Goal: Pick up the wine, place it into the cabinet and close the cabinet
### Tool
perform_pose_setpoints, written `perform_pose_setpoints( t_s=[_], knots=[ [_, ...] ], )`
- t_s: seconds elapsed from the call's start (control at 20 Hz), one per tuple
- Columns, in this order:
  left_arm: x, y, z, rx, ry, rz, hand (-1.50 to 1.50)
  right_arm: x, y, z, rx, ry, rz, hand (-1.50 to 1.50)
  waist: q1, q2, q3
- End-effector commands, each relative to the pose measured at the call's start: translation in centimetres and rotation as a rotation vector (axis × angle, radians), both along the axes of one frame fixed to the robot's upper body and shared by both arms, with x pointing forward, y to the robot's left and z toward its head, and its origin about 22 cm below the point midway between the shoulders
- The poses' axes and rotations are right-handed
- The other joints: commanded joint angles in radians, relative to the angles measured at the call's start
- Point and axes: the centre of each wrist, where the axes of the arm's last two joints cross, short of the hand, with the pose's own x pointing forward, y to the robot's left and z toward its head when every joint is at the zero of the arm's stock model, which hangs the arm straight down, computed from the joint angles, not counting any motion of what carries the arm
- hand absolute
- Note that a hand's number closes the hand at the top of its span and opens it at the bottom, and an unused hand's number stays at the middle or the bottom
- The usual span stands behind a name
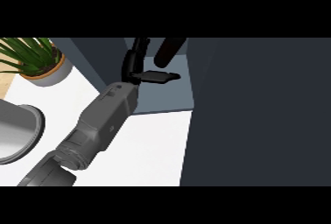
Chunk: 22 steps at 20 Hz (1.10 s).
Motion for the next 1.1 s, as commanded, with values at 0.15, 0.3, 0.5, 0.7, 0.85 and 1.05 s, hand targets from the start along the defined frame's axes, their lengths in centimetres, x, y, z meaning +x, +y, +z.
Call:
perform_pose_setpoints(
  t_s=[0.15,0.3,0.5,0.7,0.85,1.05],
  knots=[
    [1.5,1.4,3.0,-0.080,-0.040,-0.114,-1.50,-1.7,0.2,0.0,-0.006,-0.001,-0.015,-1.50,0.055,-0.025,0.008],
    [0.5,-1.1,2.6,-0.076,-0.021,-0.178,-1.50,-1.8,-1.5,1.0,0.006,0.009,-0.059,-1.50,0.084,-0.040,0.009],
    [-0.5,-2.1,2.4,-0.057,-0.070,-0.166,-1.50,-3.0,0.1,0.2,0.010,0.009,-0.091,-1.50,0.096,-0.044,0.008],
    [-3.0,-5.4,2.8,-0.065,-0.063,-0.269,-1.50,-0.8,-1.0,1.2,-0.004,0.015,-0.061,-1.50,0.107,-0.045,0.009],
    [-5.0,-7.8,4.8,-0.075,-0.090,-0.314,-1.50,-1.0,0.3,1.1,-0.018,0.008,-0.075,-1.50,0.108,-0.048,0.009],
    [-9.1,-8.7,4.1,-0.125,-0.039,-0.303,-1.50,-2.8,0.1,1.1,-0.008,0.004,-0.054,-1.50,0.093,-0.047,0.009]
  ],
)
